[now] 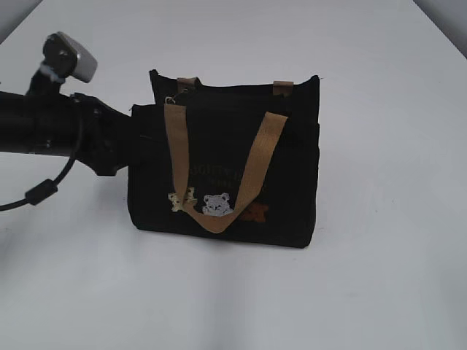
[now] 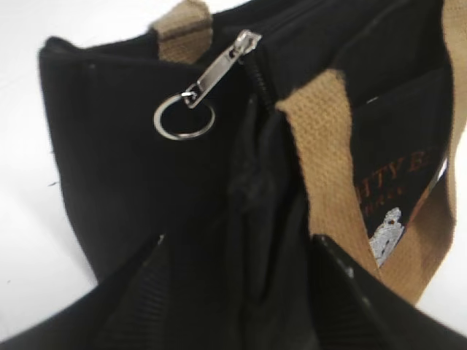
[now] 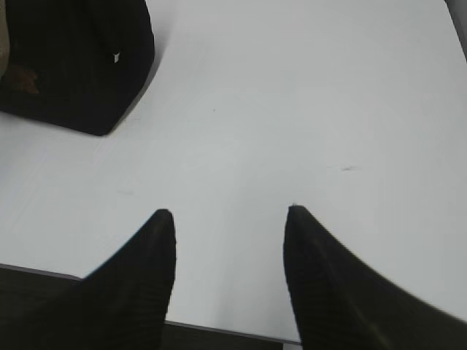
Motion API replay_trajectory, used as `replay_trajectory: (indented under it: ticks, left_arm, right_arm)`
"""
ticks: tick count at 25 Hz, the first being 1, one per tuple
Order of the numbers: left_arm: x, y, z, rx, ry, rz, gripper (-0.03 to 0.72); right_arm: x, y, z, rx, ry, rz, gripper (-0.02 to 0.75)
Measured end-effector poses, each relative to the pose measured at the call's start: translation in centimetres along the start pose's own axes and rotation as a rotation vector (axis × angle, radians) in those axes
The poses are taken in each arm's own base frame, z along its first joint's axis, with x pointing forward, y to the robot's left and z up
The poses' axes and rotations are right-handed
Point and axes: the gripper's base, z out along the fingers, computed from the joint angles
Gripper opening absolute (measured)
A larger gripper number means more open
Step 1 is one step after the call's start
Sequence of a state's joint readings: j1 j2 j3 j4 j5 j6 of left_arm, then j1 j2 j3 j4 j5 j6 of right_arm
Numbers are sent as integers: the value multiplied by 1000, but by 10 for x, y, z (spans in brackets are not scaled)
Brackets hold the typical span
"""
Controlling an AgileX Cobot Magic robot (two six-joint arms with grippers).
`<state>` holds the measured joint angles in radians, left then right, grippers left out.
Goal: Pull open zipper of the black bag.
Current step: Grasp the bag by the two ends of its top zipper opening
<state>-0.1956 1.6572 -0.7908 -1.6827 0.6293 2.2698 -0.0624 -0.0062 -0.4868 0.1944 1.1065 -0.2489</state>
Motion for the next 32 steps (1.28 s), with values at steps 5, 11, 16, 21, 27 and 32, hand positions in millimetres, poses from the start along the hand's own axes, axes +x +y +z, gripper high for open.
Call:
replay_trajectory:
  ticks: [5,11,16,21,27,32]
  left_arm:
    - [-3,-13,19,67,9,22,132]
    - [-5,-16,21,77,5,22,64]
    - [-5,-16,21,77,5,22,64]
    - [-5,-16,21,77,5,22,64]
    - [-5,-16,21,77,5,22,64]
    - [-5,-16,21,78,4,22,64]
  right_arm:
    - [-3,8,0,-89,-26,-5,382]
    - [-50,23,31,-417,-108,-162,382]
    - [-105,18,84,-555,-290,-195,382]
    - [-154,25,172,-636,-186,-195,379]
    - [-201,101,255,-727,-109,-392,366]
    - [-200,143,315,-741,-13,-546,365]
